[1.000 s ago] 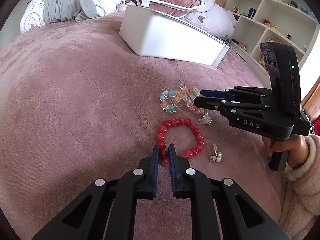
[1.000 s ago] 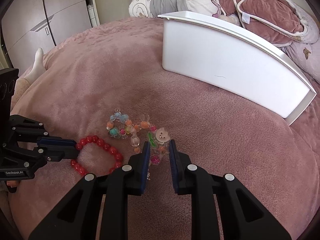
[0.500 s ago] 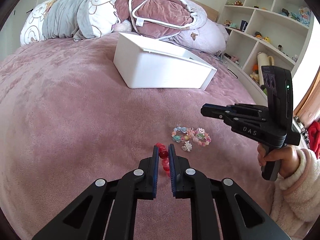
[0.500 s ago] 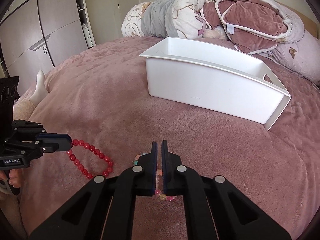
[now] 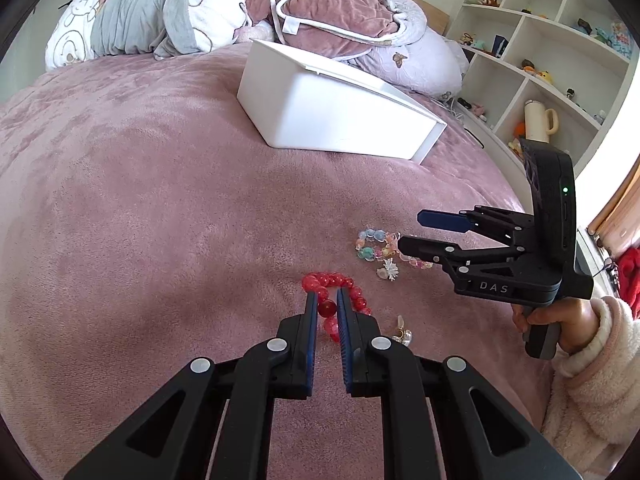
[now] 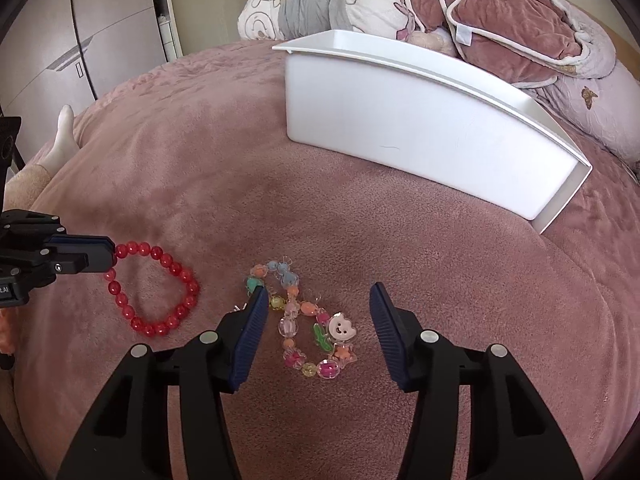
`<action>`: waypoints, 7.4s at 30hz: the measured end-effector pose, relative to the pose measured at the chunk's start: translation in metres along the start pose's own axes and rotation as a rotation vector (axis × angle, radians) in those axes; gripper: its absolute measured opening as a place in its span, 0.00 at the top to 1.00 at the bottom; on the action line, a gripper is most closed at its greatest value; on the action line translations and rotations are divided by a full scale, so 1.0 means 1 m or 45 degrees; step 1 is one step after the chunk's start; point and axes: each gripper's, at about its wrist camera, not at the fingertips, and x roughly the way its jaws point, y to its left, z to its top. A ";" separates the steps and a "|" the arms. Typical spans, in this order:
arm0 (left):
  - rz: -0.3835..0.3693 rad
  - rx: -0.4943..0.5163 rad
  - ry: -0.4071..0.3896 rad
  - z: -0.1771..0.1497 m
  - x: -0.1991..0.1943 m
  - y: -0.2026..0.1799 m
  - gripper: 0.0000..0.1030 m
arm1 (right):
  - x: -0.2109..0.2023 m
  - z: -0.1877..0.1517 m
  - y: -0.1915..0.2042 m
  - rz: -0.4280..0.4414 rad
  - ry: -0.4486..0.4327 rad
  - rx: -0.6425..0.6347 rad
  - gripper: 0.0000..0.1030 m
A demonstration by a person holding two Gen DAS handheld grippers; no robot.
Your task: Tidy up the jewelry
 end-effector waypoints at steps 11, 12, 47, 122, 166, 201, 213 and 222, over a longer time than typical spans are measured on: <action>-0.009 -0.021 0.019 -0.003 0.007 0.004 0.86 | 0.013 -0.006 0.006 -0.007 0.063 -0.032 0.75; -0.017 -0.025 0.011 -0.001 0.006 0.004 0.86 | 0.010 -0.005 0.005 -0.008 0.053 -0.029 0.75; -0.068 0.168 -0.203 0.174 -0.023 -0.042 0.86 | -0.100 0.125 -0.077 0.016 -0.372 0.108 0.75; 0.160 0.231 -0.200 0.114 -0.022 -0.051 0.19 | -0.096 0.080 -0.035 -0.039 -0.296 0.056 0.19; 0.040 0.454 0.064 -0.032 0.045 -0.055 0.18 | 0.012 -0.016 0.027 0.119 -0.058 -0.204 0.47; 0.026 0.516 0.090 -0.021 0.060 -0.071 0.37 | 0.013 -0.016 0.033 0.081 -0.001 -0.258 0.81; -0.024 0.345 0.103 -0.009 0.072 -0.044 0.75 | 0.019 -0.013 0.021 0.085 0.022 -0.219 0.81; 0.025 0.381 0.085 -0.015 0.072 -0.051 0.76 | 0.027 -0.014 0.012 0.143 0.064 -0.138 0.78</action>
